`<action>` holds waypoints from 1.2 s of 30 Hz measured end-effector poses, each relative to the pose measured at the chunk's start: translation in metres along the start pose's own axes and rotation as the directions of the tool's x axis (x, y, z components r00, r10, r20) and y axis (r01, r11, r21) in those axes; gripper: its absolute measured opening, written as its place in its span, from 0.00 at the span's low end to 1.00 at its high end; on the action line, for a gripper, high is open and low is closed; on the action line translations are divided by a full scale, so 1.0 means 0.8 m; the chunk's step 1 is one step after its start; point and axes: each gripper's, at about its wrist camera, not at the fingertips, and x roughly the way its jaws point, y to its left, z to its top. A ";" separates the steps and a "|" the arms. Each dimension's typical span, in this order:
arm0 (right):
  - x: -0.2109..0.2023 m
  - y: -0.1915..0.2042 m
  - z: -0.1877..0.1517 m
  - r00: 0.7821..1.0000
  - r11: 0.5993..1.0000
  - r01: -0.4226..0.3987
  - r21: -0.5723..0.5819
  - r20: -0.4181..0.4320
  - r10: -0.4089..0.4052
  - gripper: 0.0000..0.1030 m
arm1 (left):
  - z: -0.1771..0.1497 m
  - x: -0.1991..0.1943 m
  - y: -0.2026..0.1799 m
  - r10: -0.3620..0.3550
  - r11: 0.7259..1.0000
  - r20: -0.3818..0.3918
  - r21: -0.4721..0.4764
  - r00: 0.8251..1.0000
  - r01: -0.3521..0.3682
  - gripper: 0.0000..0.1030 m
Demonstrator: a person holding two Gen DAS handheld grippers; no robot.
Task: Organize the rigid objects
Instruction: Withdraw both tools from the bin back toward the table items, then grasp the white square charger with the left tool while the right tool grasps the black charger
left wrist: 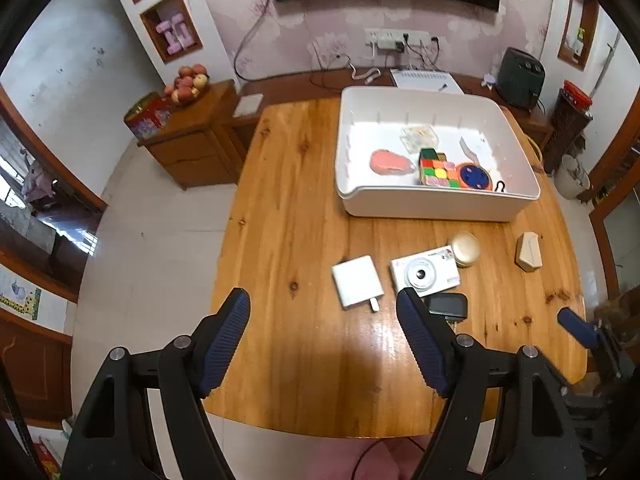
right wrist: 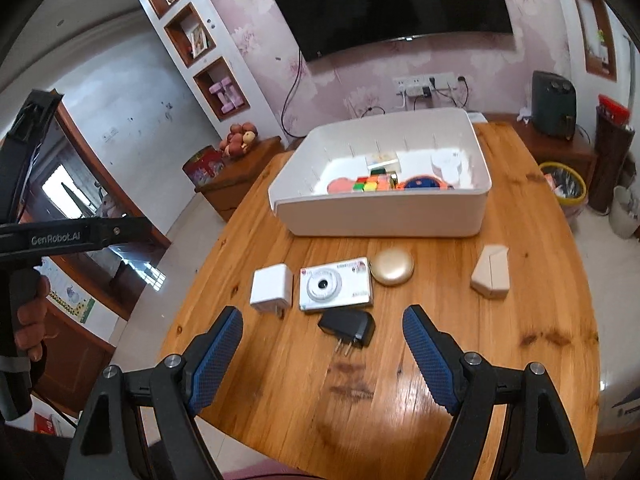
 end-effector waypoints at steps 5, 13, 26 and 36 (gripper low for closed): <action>0.003 -0.012 -0.006 1.000 0.999 0.018 0.035 -0.024 -0.017 0.80 | 0.016 0.019 -0.015 0.021 0.999 -0.050 0.038 0.999 -0.019 0.76; 0.023 -0.018 -0.014 0.995 0.992 0.077 0.102 -0.070 -0.070 0.80 | 0.037 0.069 -0.012 -0.028 0.999 -0.176 0.016 0.984 0.032 0.76; 0.087 -0.002 -0.025 0.967 0.964 0.193 0.185 -0.200 -0.155 0.80 | 0.035 0.166 0.001 -0.154 0.987 -0.393 -0.025 0.907 0.157 0.77; 0.143 0.014 -0.034 0.930 0.914 0.326 0.240 -0.254 -0.265 0.80 | 0.037 0.231 0.023 -0.317 0.948 -0.507 -0.151 0.801 0.279 0.77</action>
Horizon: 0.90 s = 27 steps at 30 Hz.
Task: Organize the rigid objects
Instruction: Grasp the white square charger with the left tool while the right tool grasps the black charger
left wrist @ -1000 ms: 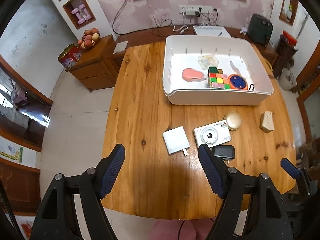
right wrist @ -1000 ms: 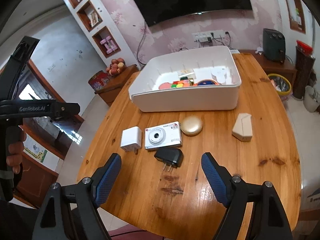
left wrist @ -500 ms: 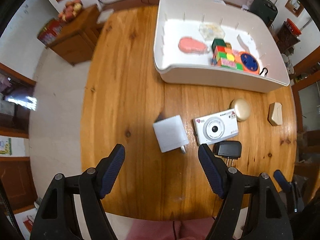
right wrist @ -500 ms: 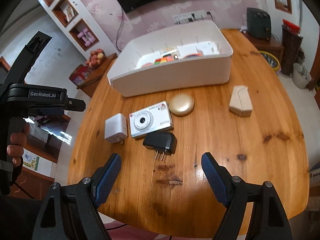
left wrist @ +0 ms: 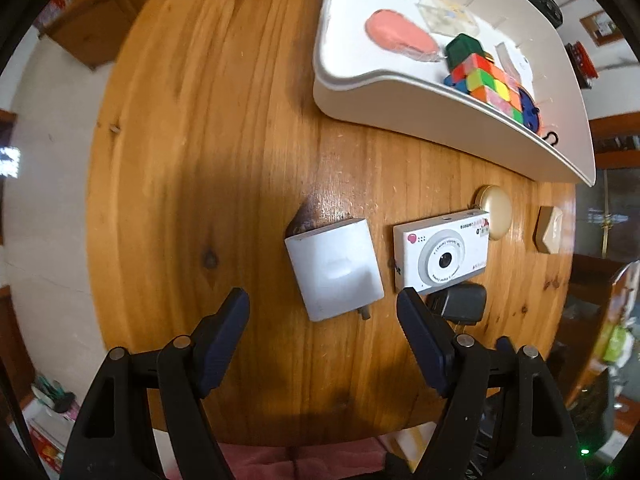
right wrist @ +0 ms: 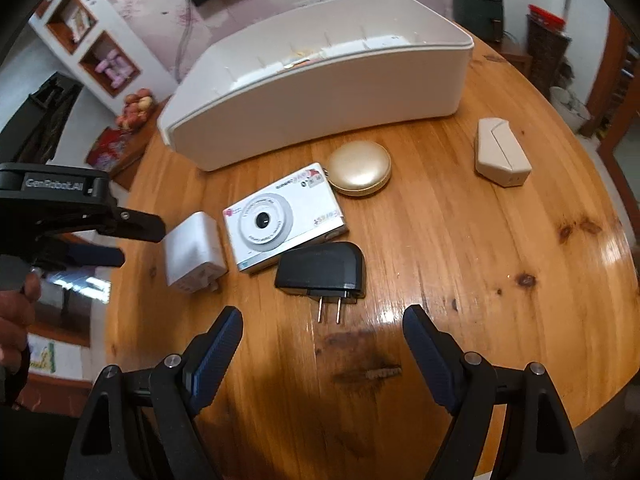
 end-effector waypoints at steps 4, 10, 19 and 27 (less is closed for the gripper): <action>0.014 0.005 0.002 0.999 0.998 0.047 0.038 0.000 -0.047 0.80 | 0.008 0.013 0.008 -0.067 0.998 -0.047 -0.017 0.997 0.066 0.77; 0.031 0.014 0.008 0.994 0.993 0.104 0.055 -0.014 -0.104 0.80 | 0.017 0.028 0.009 -0.113 0.994 -0.088 -0.006 0.990 0.113 0.77; 0.049 0.025 0.013 0.987 0.987 0.151 0.048 -0.060 -0.149 0.80 | 0.031 0.047 0.018 -0.147 0.988 -0.158 -0.058 0.976 0.140 0.77; 0.056 0.029 0.023 0.985 0.985 0.164 0.049 -0.065 -0.160 0.80 | 0.032 0.061 0.026 -0.156 0.985 -0.206 -0.109 0.966 0.136 0.77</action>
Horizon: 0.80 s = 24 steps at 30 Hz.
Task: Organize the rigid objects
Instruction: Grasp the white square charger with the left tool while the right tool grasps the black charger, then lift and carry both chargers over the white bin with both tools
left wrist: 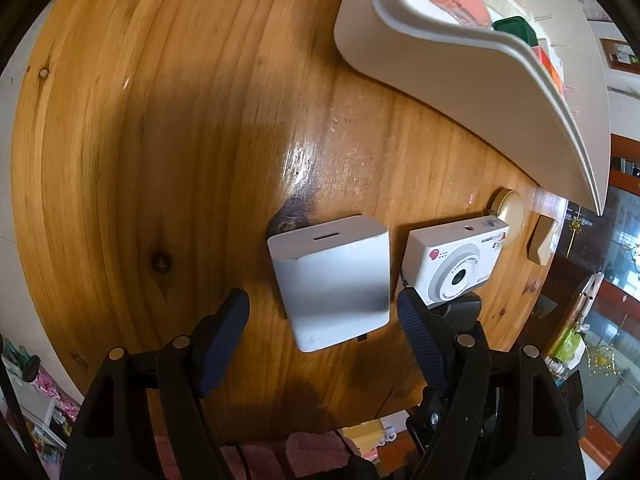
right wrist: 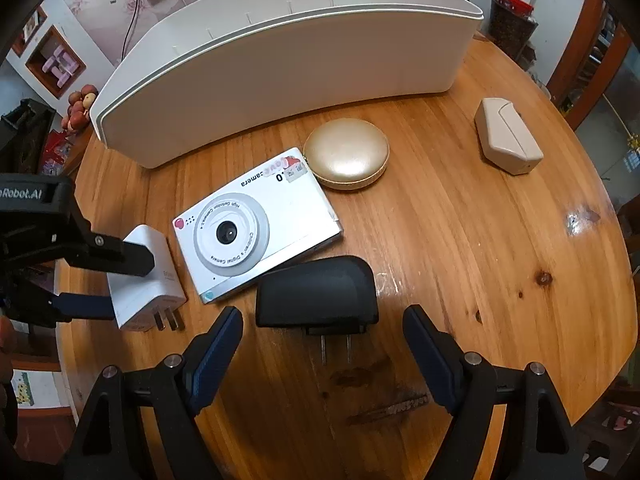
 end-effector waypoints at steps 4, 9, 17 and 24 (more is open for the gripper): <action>0.004 0.001 0.005 1.000 1.000 -0.007 -0.017 -0.003 0.006 0.79 | 0.001 0.004 0.004 -0.004 1.000 -0.006 -0.027 1.000 0.004 0.77; 0.005 0.002 0.009 0.999 0.998 -0.027 -0.048 -0.021 0.026 0.72 | 0.000 0.007 0.000 0.017 0.999 0.007 -0.042 1.000 -0.017 0.76; 0.008 -0.003 0.014 0.997 0.992 -0.065 -0.105 -0.049 0.060 0.68 | -0.004 0.009 -0.005 0.009 0.995 0.027 -0.098 1.000 -0.006 0.67; 0.010 -0.001 0.025 0.993 0.979 -0.091 -0.180 -0.090 0.076 0.62 | -0.009 0.011 -0.011 -0.009 0.992 0.037 -0.122 0.999 0.014 0.60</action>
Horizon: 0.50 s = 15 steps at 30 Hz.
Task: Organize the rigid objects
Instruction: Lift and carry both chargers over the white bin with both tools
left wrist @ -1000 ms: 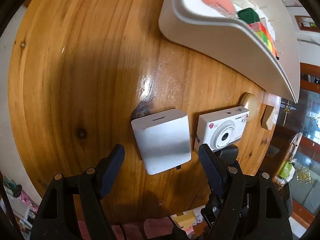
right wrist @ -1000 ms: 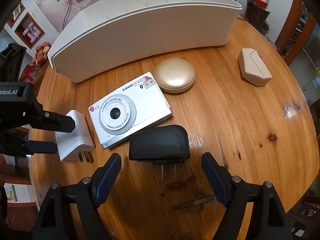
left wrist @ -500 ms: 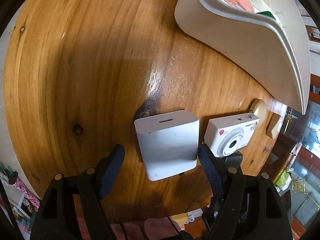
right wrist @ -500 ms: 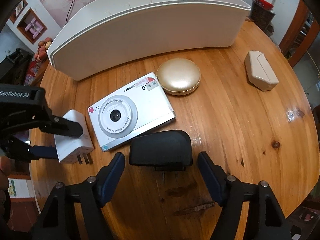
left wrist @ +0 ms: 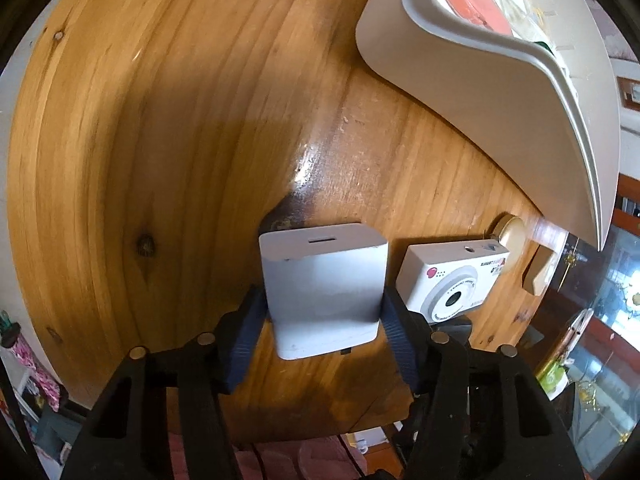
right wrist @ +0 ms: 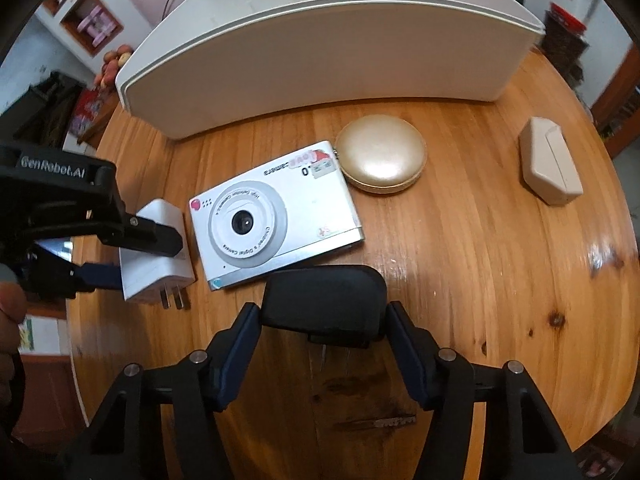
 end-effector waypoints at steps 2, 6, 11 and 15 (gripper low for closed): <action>0.001 0.001 0.002 1.000 1.000 -0.008 -0.020 -0.005 0.007 0.62 | 0.001 -0.002 -0.001 0.005 1.000 0.007 -0.004 1.000 -0.005 0.60; 0.003 0.001 0.005 0.999 0.997 -0.027 -0.071 -0.026 0.025 0.62 | -0.005 -0.001 -0.003 0.012 1.000 0.014 -0.023 1.000 -0.012 0.60; 0.000 -0.008 0.010 0.998 0.994 -0.046 -0.102 -0.046 0.042 0.62 | -0.013 0.002 -0.008 0.059 0.998 0.010 -0.024 0.998 -0.059 0.60; -0.005 -0.031 0.021 0.997 0.992 -0.059 -0.112 -0.052 0.054 0.62 | -0.025 0.008 -0.018 0.102 0.995 -0.004 -0.015 0.995 -0.102 0.60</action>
